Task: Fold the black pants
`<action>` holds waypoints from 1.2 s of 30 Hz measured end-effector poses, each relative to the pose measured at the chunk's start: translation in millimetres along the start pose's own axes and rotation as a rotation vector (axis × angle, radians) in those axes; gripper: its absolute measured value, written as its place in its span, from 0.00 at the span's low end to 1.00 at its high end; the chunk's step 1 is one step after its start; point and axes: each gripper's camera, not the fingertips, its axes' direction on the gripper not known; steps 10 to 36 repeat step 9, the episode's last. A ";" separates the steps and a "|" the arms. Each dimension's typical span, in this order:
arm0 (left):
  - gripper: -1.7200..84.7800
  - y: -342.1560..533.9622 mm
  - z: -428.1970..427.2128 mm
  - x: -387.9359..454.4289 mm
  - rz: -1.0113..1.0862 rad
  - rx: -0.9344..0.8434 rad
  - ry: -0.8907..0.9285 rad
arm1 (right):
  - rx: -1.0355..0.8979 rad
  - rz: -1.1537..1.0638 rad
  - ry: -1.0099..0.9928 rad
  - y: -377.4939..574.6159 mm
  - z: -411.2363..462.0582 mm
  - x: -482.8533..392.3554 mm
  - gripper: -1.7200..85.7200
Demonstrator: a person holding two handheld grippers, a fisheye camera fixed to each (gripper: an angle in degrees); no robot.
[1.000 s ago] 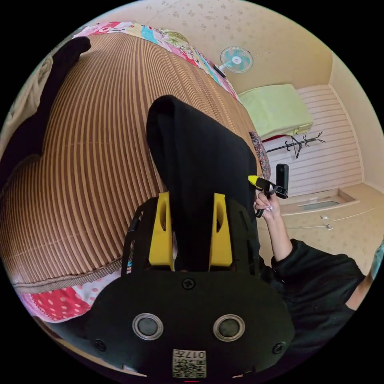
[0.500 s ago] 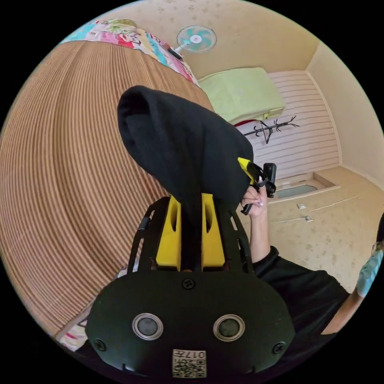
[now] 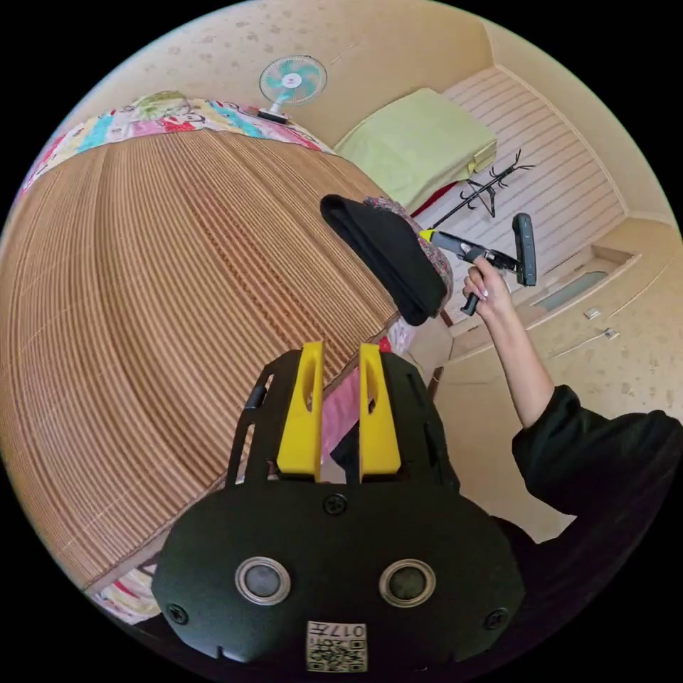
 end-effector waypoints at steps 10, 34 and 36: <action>0.13 170.4 -350.8 -38.0 -0.198 0.777 -0.699 | -0.064 0.185 -0.112 93.2 27.7 -33.0 0.03; 0.13 170.4 -350.8 -38.0 -0.198 0.777 -0.699 | -0.064 0.185 -0.112 93.2 27.7 -33.0 0.03; 0.13 170.4 -350.8 -38.0 -0.198 0.777 -0.699 | -0.064 0.185 -0.112 93.2 27.7 -33.0 0.03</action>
